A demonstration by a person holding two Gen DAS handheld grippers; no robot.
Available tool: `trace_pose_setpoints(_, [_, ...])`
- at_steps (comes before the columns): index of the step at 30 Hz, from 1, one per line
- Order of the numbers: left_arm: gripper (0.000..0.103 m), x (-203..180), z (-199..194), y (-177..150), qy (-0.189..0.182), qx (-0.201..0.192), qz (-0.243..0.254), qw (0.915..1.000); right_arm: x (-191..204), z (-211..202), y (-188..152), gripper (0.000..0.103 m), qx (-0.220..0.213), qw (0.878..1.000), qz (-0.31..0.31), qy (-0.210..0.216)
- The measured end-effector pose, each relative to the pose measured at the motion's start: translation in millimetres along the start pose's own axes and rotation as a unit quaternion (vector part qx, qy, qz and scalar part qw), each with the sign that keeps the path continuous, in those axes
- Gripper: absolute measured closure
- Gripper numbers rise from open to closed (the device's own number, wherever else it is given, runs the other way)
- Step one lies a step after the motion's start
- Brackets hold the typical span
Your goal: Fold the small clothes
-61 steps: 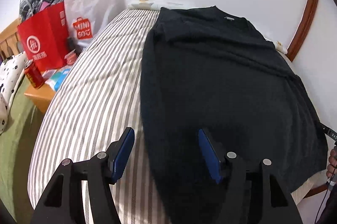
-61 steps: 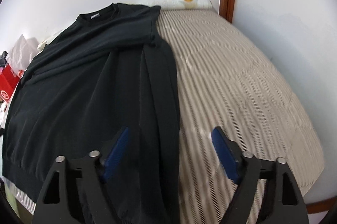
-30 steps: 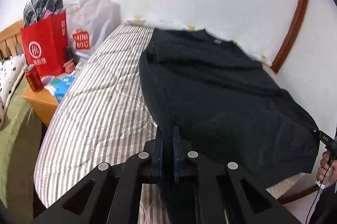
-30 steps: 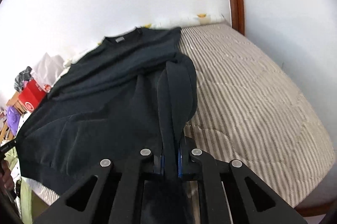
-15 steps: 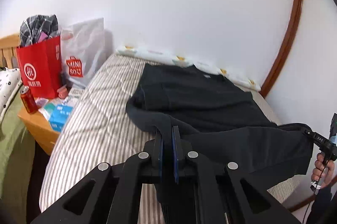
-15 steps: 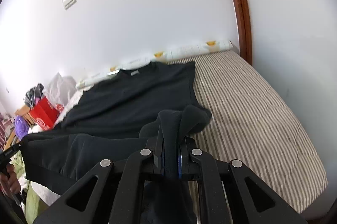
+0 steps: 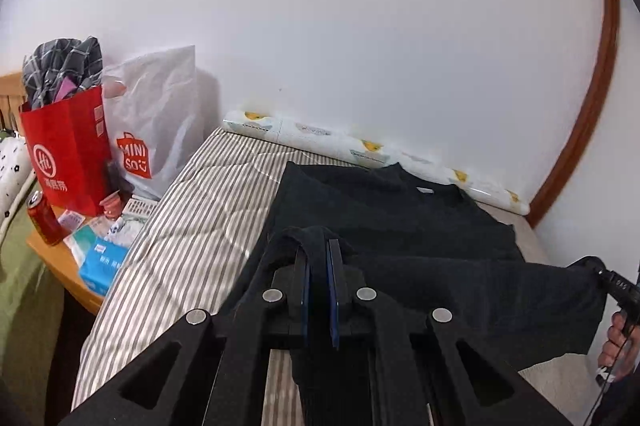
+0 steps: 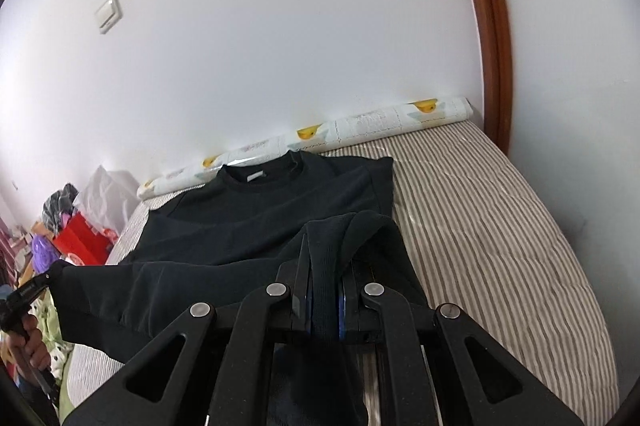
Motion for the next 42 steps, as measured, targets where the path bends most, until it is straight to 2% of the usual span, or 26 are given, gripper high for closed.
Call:
trace_pose_setpoints(5, [0.095,-2.0,42.4,8.8,0.021,0.019,0.012,0.9995,-13.6,45.0,16.3,0.095,0.011,1.0,0.024,0.008])
trace_pose_setpoints(10, [0.095,-3.2,85.4,0.4,0.061,0.05,0.041,0.996,-28.0,93.5,16.3,0.094,0.034,0.999,0.031,0.001])
trace_pose_setpoints(16, [0.095,1.7,116.0,-8.6,0.068,0.071,0.048,0.994,-44.9,135.1,7.6,0.094,0.062,0.997,0.033,-0.017])
trace_pose_setpoints(22, [0.092,1.8,124.9,-15.1,0.069,0.08,0.048,0.9932,-58.9,152.9,-1.4,0.093,0.085,0.995,0.054,-0.014])
trace_pose_setpoints(25, [0.091,0.6,119.4,-14.6,0.062,0.081,0.049,0.9936,-58.0,151.5,-4.1,0.083,0.104,0.993,0.051,-0.016])
trace_pose_setpoints(27, [0.086,1.8,112.0,-13.6,0.059,0.081,0.047,0.9939,-51.7,138.0,-4.0,0.069,0.108,0.993,0.038,-0.01])
trace_pose_setpoints(29, [0.079,5.9,102.0,-14.6,0.058,0.082,0.047,0.9938,-43.8,117.6,-0.7,0.061,0.089,0.996,0.017,-0.006])
trace_pose_setpoints(31, [0.073,13.5,89.9,-17.7,0.055,0.081,0.038,0.9945,-39.0,89.6,4.7,0.053,0.05,0.999,-0.005,-0.012])
trace_pose_setpoints(33, [0.061,21.0,79.9,-22.4,0.055,0.079,0.034,0.9948,-42.2,66.8,0.5,0.052,0.045,0.999,-0.007,-0.007])
trace_pose_setpoints(35, [0.054,31.8,69.0,-31.7,0.059,0.075,0.03,0.995,-54.3,53.5,-6.8,0.052,0.045,0.999,0.008,-0.024])
trace_pose_setpoints(38, [0.053,46.7,60.9,-51.8,0.056,0.088,0.017,0.9944,-73.3,43.8,-25.4,0.052,0.058,0.997,0.031,-0.041])
trace_pose_setpoints(42, [0.053,59.7,64.0,-73.2,0.039,0.112,-0.001,0.9929,-85.2,44.3,-47.8,0.052,0.076,0.995,0.057,-0.039])
Point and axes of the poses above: each gripper's, at about its wrist camera, not at the fingertips, and z roughly the way its jaws point, x to its left, y to its top, the point moved 9 cm from there along z, roughly the way its jaws point, and after that the axes turned 10 degrees about y, right-handed, at the moved point
